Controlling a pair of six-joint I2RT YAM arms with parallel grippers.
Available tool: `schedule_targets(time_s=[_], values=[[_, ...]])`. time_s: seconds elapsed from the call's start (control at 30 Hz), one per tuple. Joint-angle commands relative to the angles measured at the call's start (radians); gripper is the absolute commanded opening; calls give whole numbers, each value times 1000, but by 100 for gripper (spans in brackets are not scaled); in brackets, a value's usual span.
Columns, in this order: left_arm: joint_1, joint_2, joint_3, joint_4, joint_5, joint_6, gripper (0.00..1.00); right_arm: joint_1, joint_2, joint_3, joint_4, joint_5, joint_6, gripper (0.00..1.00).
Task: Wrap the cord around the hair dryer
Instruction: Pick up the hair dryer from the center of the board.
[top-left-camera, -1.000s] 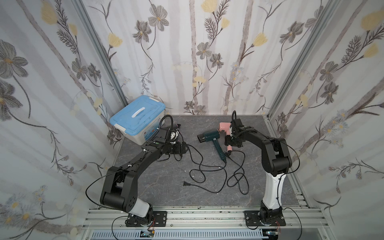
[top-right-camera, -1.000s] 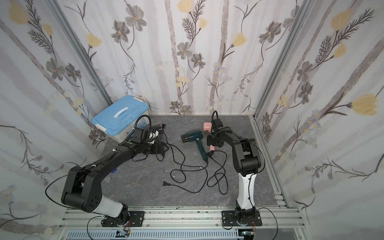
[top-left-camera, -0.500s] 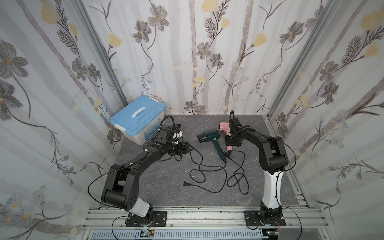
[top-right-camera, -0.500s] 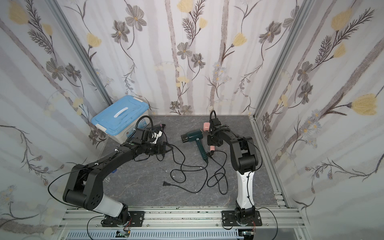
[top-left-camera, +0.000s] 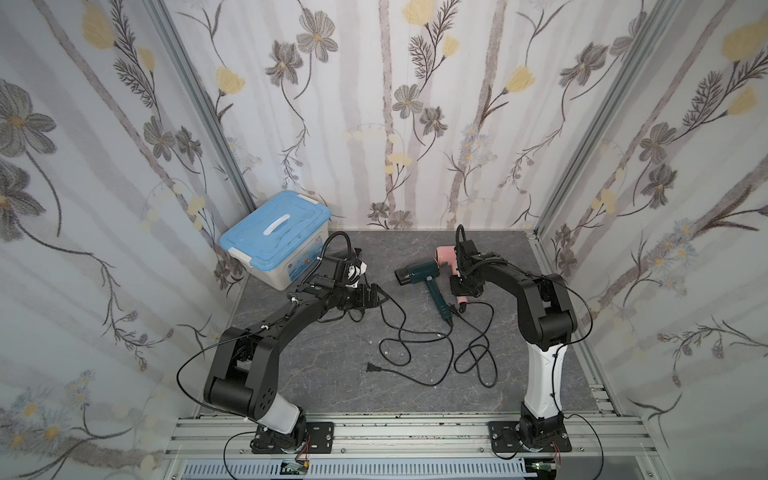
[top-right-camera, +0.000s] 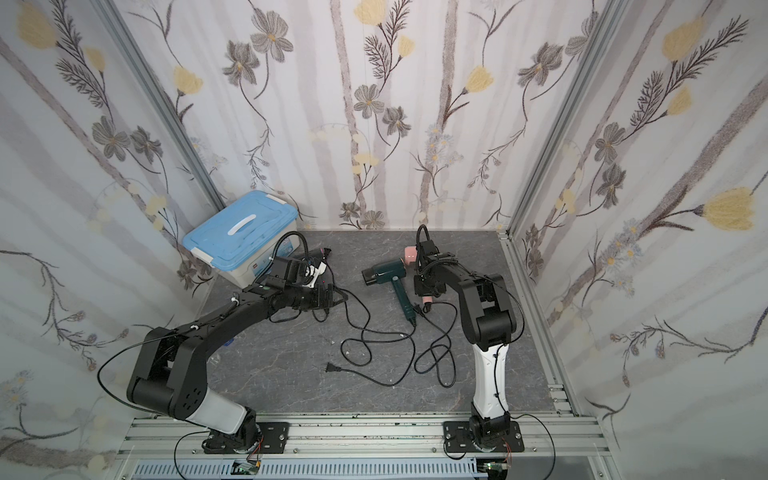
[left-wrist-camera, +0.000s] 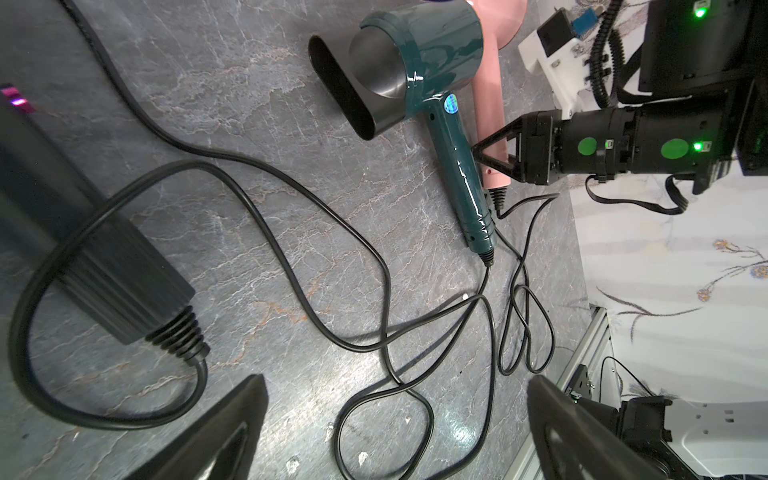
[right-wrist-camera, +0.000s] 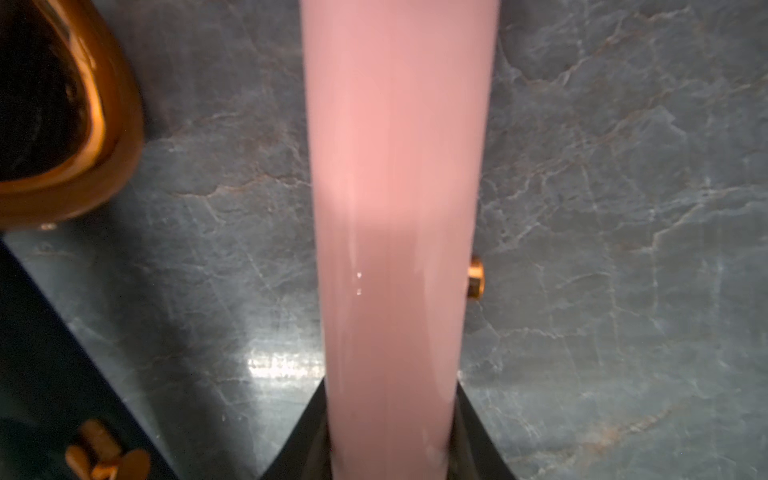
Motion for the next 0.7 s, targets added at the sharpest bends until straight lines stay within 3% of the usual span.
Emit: schedule_targets(time_s=[0.0, 0.17, 0.4, 0.57, 0.67], values=[[-1, -18, 23, -48, -51, 21, 100, -3, -78, -21, 40, 102, -9, 0], [0, -39, 64, -87, -46, 49, 100, -2, -240, -60, 59, 198, -62, 0], [3, -6, 234, -214, 8, 117, 100, 62, -494, -208, 168, 247, -237, 0], [19, 21, 367, -307, 122, 184, 100, 161, -668, -369, 301, 300, -324, 0], [49, 32, 430, -378, 220, 238, 100, 250, -775, -515, 448, 367, -443, 0]])
